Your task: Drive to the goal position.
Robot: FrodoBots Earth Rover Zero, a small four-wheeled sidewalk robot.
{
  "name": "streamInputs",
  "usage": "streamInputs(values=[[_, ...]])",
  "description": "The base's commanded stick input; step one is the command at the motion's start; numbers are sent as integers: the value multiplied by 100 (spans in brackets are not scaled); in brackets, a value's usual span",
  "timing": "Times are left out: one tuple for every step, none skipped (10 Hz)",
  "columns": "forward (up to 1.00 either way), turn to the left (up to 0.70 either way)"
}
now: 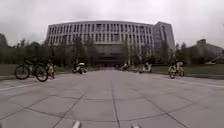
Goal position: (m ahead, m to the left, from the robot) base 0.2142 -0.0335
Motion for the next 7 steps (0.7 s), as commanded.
streamInputs(values=[[0,5],[0,5],[0,5],[0,6],[0,6],[0,6],[0,6]])
